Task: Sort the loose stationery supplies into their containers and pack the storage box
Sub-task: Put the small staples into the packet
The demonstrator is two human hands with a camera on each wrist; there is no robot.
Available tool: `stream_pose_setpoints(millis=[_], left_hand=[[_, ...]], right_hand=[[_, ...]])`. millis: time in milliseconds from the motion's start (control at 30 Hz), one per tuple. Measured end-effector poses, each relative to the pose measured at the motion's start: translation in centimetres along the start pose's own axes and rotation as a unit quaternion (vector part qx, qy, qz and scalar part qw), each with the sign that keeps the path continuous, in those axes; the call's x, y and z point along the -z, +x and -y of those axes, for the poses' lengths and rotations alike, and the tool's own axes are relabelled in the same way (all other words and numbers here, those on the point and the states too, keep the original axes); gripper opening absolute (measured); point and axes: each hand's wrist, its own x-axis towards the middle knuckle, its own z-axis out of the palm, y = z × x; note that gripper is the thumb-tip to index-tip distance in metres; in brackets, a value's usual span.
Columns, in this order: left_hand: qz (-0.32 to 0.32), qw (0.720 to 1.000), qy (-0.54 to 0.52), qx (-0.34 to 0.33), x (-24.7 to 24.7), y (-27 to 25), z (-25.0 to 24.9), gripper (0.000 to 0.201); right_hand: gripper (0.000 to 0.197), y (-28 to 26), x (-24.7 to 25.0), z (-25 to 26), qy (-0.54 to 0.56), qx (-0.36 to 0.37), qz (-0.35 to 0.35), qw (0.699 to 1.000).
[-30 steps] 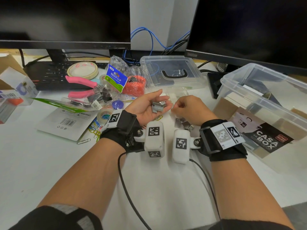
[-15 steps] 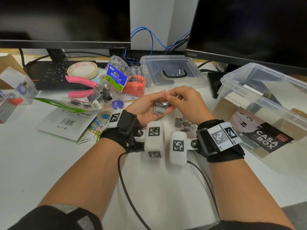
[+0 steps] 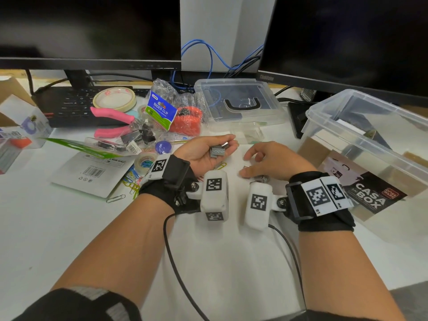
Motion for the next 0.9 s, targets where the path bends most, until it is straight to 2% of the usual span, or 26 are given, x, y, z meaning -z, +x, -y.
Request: stream_pose_setpoints(millis=[200, 300, 367, 633, 733, 833, 900], left_hand=[[0.000, 1.000, -0.001, -0.003, 0.0, 0.0, 0.0, 0.017], [0.000, 1.000, 0.007, -0.006, 0.0, 0.0, 0.0, 0.017], [0.002, 1.000, 0.007, -0.006, -0.1, 0.0, 0.0, 0.017], [0.006, 1.000, 0.008, -0.003, -0.1, 0.2, 0.0, 0.017], [0.018, 1.000, 0.021, 0.005, -0.1, 0.2, 0.1, 0.029], [0.050, 0.997, 0.060, 0.024, -0.1, 0.0, 0.2, 0.048], [0.061, 0.996, 0.059, 0.029, -0.1, -0.1, 0.2, 0.048]], right_hand=[[0.015, 0.1, -0.4, 0.4, 0.033, 0.052, -0.023, 0.998], [0.016, 0.3, -0.4, 0.4, 0.073, 0.060, -0.054, 0.994], [0.017, 0.5, -0.4, 0.3, 0.078, 0.074, -0.098, 0.989], [0.020, 1.1, -0.4, 0.3, 0.160, 0.129, -0.207, 0.956], [0.026, 0.9, -0.5, 0.9, 0.199, 0.158, -0.214, 0.943], [0.019, 0.7, -0.9, 1.4, 0.223, 0.173, -0.187, 0.941], [0.012, 0.7, -1.0, 1.5, 0.222, 0.183, -0.178, 0.941]])
